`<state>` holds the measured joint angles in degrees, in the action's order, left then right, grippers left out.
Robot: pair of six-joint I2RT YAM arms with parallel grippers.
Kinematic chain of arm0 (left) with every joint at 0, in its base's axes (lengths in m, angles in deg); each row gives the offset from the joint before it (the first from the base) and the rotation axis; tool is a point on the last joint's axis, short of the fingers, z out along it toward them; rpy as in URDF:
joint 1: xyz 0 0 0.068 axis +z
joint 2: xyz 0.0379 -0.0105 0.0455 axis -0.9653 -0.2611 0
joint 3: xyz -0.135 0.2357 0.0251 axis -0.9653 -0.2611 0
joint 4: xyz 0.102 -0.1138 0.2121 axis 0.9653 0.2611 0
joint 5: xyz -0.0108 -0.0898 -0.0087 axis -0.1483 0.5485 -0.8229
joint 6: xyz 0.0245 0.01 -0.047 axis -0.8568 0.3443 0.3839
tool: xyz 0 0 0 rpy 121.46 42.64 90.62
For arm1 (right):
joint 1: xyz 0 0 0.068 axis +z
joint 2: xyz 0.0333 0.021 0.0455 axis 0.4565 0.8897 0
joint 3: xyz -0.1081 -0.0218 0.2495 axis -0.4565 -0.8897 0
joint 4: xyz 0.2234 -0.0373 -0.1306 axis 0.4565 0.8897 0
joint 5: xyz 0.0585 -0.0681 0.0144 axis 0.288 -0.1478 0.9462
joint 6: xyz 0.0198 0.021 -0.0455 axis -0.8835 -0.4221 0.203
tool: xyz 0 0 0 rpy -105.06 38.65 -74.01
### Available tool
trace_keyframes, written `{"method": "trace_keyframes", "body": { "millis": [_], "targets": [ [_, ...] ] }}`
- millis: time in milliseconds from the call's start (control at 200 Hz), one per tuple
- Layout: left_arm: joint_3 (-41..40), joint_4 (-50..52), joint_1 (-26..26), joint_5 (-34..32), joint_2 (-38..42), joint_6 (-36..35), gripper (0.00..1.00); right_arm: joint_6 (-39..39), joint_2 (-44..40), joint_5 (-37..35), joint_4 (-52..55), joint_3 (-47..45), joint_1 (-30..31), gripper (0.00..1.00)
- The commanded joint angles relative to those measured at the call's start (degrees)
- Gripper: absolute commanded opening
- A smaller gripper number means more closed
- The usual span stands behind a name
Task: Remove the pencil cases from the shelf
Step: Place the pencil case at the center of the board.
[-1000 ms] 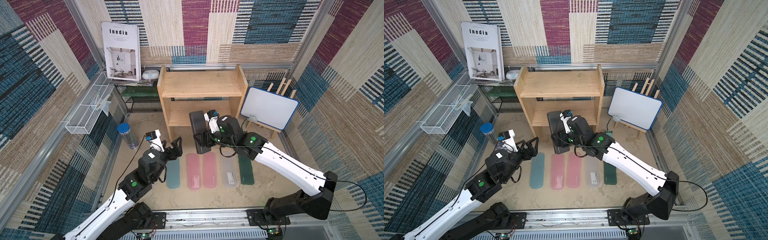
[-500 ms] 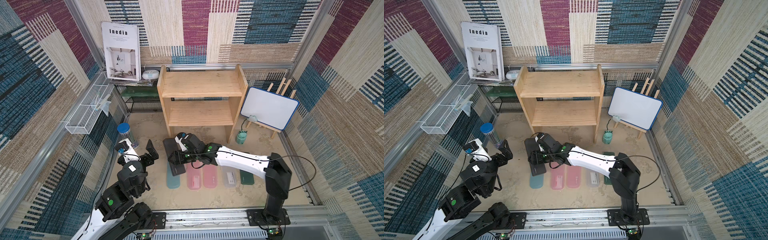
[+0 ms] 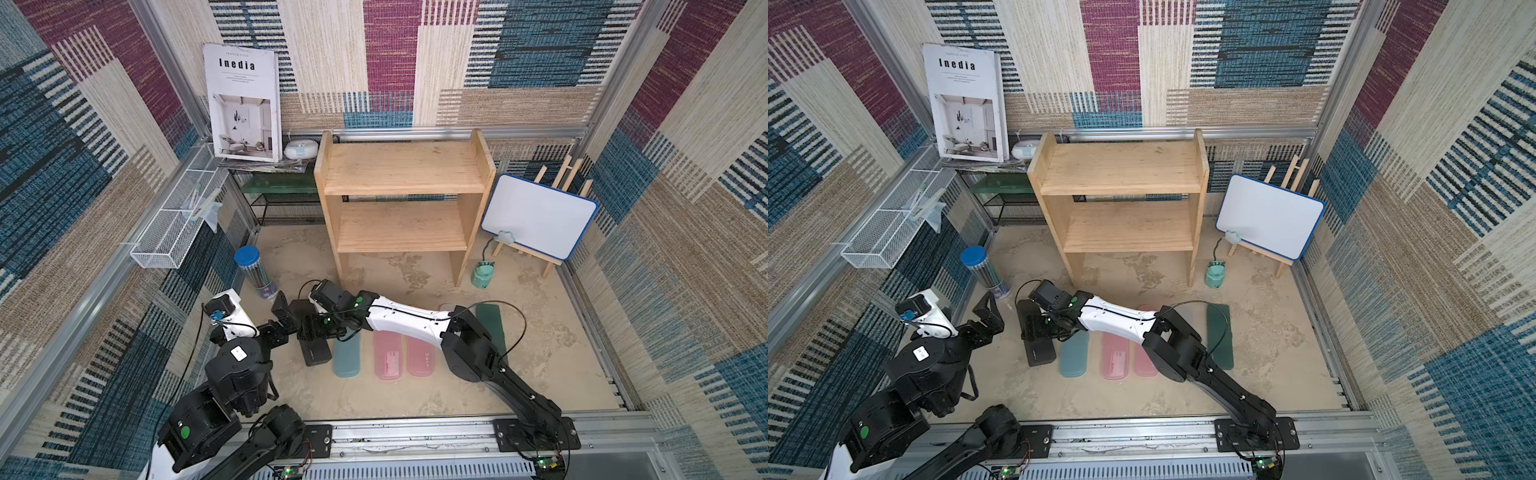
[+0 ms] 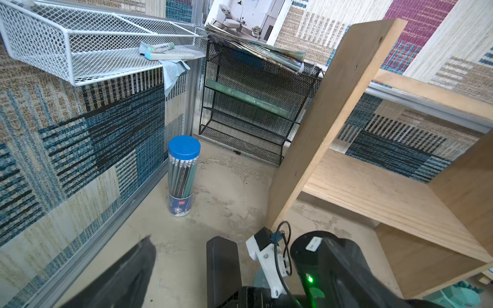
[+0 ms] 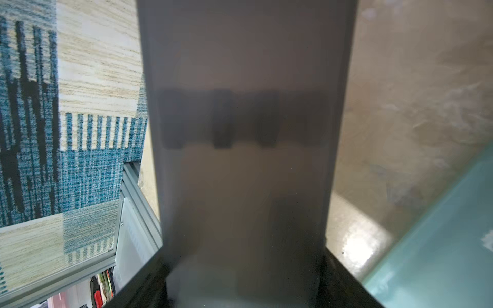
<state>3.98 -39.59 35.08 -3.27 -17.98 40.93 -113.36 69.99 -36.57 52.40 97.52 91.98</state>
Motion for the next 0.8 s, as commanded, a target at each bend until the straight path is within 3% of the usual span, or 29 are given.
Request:
{"method": "trace_keyframes", "body": {
  "millis": [0, 306, 381, 471, 796],
  "targets": [
    [0.29, 2.56, 0.09, 1.35, -0.1, 0.37, 0.99, -2.21, 2.17, -0.87, 2.2, 3.27, 0.2, 0.67],
    [-0.51, 2.88, 0.07, 2.95, -1.44, 1.3, 1.0, -4.82, 5.48, -1.85, 3.42, 6.58, 0.42, 0.74],
    [-0.88, 3.05, 0.07, 3.1, -1.52, 1.55, 0.99, -4.97, 5.59, -1.65, 3.12, 6.63, 0.54, 0.82],
    [-1.25, 3.03, 0.11, 3.29, -1.47, 1.85, 0.99, -4.75, 5.36, -1.65, 2.63, 6.56, 0.74, 1.0],
    [-0.97, 4.62, 0.09, 0.79, -1.7, 3.66, 0.99, -2.26, -3.4, -5.15, -4.31, -2.67, 0.75, 0.99]
  ]
}}
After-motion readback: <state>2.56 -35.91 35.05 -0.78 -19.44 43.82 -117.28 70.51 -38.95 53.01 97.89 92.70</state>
